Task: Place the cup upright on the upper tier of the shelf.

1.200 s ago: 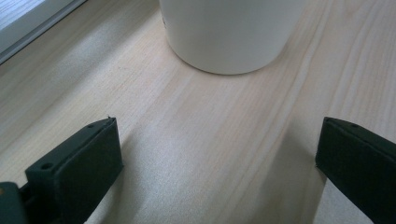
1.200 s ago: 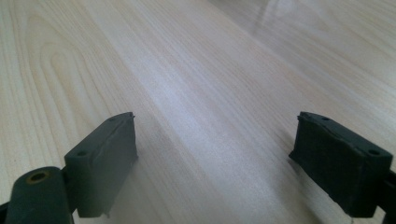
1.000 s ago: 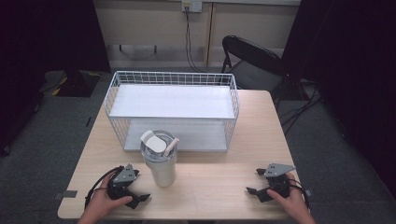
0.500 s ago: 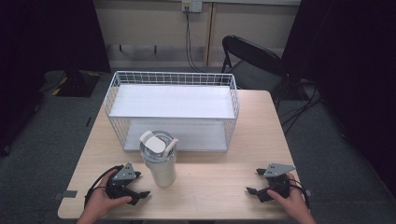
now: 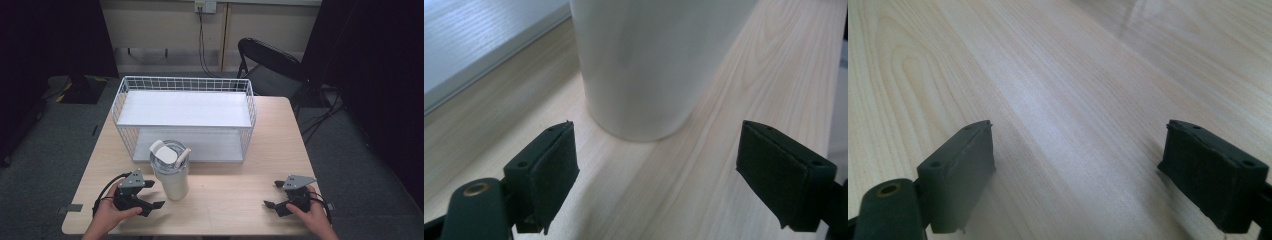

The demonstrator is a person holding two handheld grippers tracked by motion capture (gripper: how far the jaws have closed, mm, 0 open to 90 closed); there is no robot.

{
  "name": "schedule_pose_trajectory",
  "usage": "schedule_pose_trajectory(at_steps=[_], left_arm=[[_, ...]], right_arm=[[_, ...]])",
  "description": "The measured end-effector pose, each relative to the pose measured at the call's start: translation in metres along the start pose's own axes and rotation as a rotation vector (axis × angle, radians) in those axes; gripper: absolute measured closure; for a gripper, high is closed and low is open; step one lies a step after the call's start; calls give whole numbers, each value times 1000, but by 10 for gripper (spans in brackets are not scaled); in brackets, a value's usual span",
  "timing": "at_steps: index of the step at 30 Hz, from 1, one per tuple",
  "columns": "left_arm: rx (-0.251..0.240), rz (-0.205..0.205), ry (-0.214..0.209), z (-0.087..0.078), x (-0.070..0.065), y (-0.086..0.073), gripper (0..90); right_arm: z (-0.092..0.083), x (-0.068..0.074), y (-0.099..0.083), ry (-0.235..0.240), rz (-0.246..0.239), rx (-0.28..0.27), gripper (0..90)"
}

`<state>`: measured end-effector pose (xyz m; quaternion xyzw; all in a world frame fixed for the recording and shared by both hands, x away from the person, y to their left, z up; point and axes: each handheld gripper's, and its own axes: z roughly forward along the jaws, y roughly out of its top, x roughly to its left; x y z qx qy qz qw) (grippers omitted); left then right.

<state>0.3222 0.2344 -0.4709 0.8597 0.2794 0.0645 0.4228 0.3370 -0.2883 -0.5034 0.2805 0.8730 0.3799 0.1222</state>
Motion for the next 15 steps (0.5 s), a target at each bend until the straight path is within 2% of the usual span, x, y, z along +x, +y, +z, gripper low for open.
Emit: schedule_pose_trajectory(at_steps=[15], left_arm=[[-31, -1, 2, -9, 1, 13, 162]], right_arm=[[0, 0, 0, 0, 0, 0, 129]])
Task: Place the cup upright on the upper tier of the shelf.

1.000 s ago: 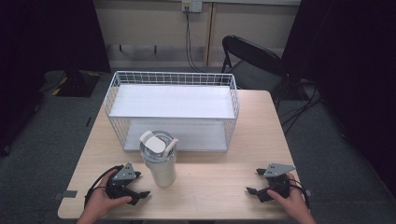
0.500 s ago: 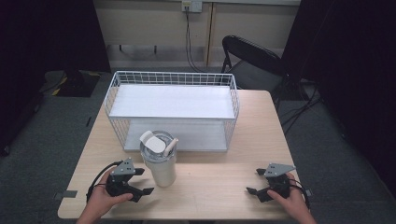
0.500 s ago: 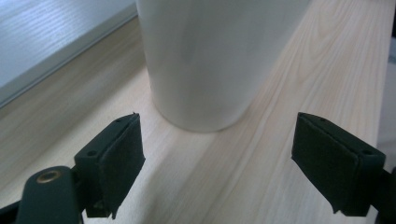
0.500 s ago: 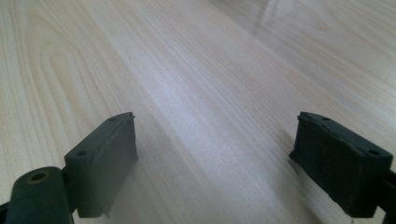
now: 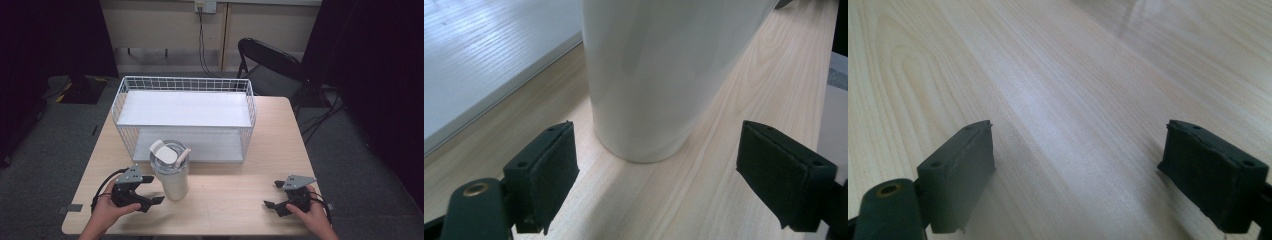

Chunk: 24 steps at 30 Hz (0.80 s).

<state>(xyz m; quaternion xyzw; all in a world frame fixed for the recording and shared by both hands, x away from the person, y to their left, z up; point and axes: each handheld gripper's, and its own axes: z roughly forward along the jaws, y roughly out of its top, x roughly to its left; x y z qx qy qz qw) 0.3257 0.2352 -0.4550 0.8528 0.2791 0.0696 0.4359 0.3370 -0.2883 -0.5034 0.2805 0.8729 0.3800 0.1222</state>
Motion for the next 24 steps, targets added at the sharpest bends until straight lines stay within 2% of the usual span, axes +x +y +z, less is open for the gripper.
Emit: schedule_pose_trajectory(at_steps=[11, 13, 18, 24], left_arm=[[-46, 11, -4, -6, -1, 14, 162], [-73, -1, -13, -7, -2, 17, 161], [-102, 6, -19, -6, -3, 23, 158], [-159, -7, -26, -4, -3, 27, 158]], right_arm=[[0, 0, 0, 0, 0, 0, 129], [0, 0, 0, 0, 0, 0, 129], [0, 0, 0, 0, 0, 0, 129], [0, 0, 0, 0, 0, 0, 129]])
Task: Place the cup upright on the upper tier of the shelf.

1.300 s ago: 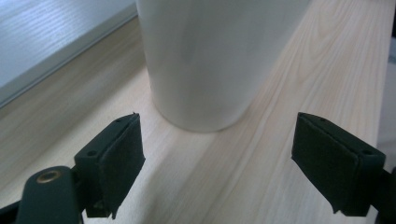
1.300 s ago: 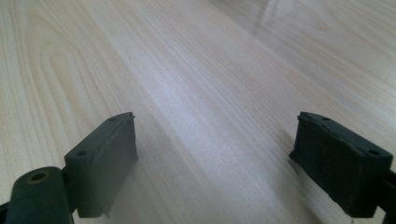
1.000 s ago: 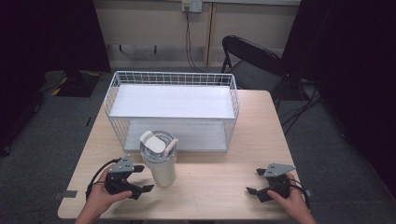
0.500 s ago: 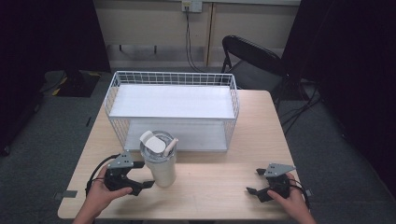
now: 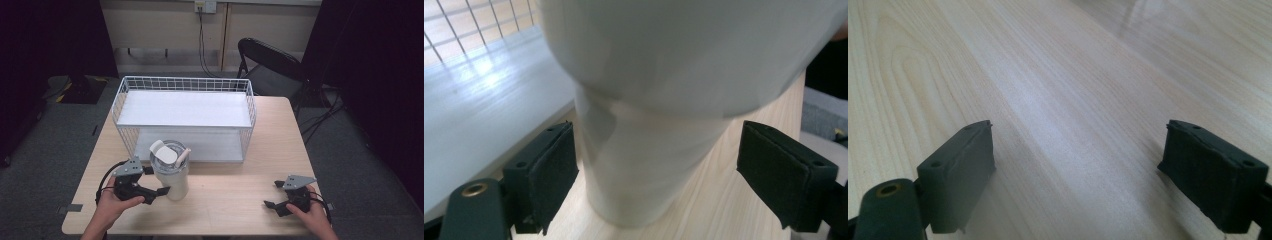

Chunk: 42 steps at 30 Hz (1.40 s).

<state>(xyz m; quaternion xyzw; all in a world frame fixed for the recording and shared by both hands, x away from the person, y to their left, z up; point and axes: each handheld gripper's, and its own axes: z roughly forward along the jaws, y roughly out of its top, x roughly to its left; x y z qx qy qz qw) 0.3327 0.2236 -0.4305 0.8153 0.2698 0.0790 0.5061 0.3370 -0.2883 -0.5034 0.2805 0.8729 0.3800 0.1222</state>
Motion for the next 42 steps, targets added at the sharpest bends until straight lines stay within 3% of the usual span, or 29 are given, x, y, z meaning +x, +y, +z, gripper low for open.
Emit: schedule_pose_trajectory(at_steps=[7, 15, 25, 31, 35, 36, 38, 42], left_arm=[[-40, -9, -3, 7, 0, 3, 138], [-72, 0, 24, 20, -3, 4, 82], [-173, -8, 32, 33, -4, 0, 32], [-219, 61, 88, 35, -9, -4, 79], [-238, 45, 107, 34, -8, -5, 88], [-253, 10, 101, 34, -6, -5, 88], [-267, -12, 86, 31, -4, -6, 90], [-265, 1, 91, 26, -6, 0, 89]], right_arm=[[0, 0, 0, 0, 0, 0, 129], [0, 0, 0, 0, 0, 0, 129], [0, 0, 0, 0, 0, 0, 128], [0, 0, 0, 0, 0, 0, 129], [0, 0, 0, 0, 0, 0, 128], [0, 0, 0, 0, 0, 0, 129], [0, 0, 0, 0, 0, 0, 129], [0, 0, 0, 1, 0, 0, 128]])
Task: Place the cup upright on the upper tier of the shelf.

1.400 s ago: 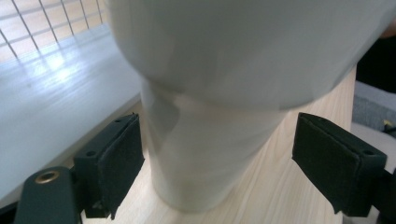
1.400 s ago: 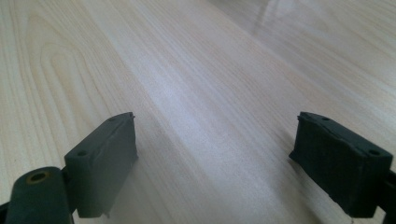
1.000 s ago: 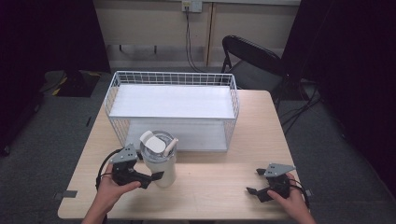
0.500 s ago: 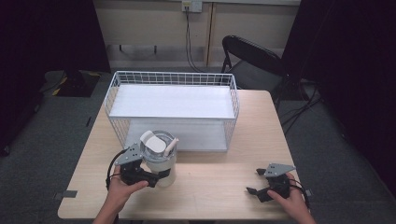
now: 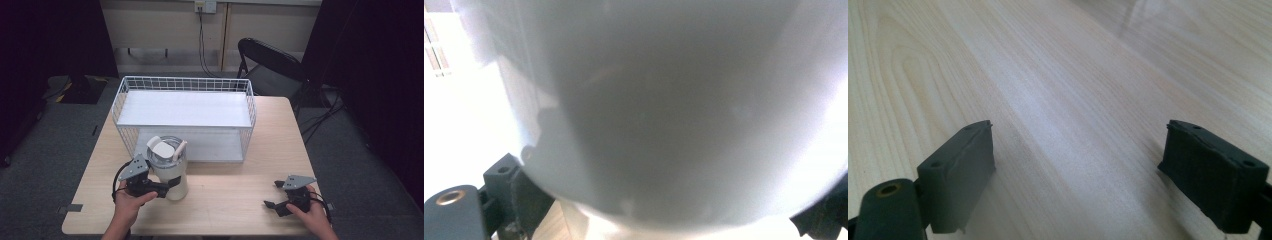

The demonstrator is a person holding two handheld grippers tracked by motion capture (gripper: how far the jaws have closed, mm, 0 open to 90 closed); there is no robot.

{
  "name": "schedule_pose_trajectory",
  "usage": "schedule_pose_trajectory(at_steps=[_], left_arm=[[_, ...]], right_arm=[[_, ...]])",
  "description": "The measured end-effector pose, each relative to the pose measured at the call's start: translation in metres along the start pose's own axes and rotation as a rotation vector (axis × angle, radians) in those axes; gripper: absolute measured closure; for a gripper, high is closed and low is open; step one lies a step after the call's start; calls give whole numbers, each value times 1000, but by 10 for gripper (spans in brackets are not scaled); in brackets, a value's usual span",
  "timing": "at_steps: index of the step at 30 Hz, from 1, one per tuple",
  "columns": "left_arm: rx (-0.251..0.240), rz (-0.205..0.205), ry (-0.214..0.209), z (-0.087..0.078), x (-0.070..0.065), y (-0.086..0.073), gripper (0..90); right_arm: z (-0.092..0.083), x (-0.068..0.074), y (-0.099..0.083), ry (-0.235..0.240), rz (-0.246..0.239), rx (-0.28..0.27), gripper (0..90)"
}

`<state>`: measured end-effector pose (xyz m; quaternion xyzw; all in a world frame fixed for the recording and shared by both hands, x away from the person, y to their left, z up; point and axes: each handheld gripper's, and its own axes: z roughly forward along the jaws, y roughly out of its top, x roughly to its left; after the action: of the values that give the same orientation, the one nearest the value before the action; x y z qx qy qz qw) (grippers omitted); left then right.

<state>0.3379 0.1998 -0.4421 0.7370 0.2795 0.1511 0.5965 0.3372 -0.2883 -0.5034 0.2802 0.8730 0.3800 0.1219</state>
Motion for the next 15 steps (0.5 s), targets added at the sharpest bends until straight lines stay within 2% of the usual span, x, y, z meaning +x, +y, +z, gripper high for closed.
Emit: schedule_pose_trajectory(at_steps=[4, 8, 12, 15], left_arm=[[-7, -15, -10, -3, -3, 11, 89], [-6, 5, -4, -6, -5, 23, 90], [-21, -7, 2, -9, -3, 36, 90], [-24, 1, 11, -11, -3, 43, 90]], right_arm=[[0, 0, 0, 0, 0, 0, 128], [0, 0, 0, 0, 0, 0, 128], [0, 0, 0, 0, 0, 0, 128], [0, 0, 0, 0, 0, 0, 127]])
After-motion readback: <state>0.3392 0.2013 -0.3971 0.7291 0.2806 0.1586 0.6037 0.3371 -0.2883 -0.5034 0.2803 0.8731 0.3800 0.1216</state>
